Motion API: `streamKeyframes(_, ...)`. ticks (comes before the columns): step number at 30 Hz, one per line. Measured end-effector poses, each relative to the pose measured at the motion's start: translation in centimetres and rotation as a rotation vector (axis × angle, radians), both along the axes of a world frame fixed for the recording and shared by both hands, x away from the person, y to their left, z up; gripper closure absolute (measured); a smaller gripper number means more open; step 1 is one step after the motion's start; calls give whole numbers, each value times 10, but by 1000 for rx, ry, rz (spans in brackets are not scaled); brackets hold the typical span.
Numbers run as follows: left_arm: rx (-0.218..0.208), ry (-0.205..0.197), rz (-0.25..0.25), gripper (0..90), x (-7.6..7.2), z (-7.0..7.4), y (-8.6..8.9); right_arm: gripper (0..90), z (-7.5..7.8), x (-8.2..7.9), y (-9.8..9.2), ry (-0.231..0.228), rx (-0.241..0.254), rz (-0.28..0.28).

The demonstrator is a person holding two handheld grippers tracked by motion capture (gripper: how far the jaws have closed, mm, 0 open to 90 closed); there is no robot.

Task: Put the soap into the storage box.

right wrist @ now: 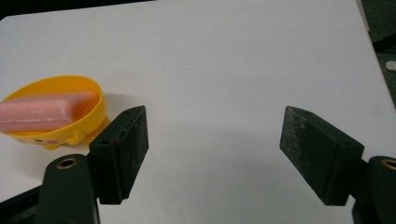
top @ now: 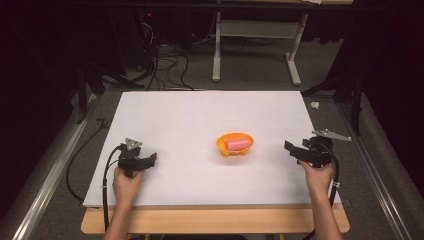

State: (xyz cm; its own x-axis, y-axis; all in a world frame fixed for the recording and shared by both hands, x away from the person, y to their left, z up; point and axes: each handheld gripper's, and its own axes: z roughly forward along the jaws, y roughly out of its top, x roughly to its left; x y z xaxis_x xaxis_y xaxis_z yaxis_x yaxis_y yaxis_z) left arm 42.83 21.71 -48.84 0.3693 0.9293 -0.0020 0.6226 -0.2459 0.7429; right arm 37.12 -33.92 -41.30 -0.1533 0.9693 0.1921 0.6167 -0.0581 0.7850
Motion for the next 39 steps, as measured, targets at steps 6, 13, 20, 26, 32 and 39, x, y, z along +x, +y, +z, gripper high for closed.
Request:
streamKeyframes(6,0,0,0,271,0,0,0,243,-6,0,-1,7,-1,-6)
streamKeyframes(13,0,-1,1,271,0,0,0,244,-12,0,-1,11,-14,-11)
streamKeyframes(20,0,-1,1,271,0,0,0,244,-20,2,0,26,-28,-15)
streamKeyframes(26,0,0,0,271,0,0,0,245,-26,4,2,39,-50,-19)
streamKeyframes(32,0,-1,1,271,0,0,0,245,-31,7,5,46,-75,-19)
streamKeyframes(39,0,-1,1,271,0,0,0,245,-37,10,7,56,-94,-21)
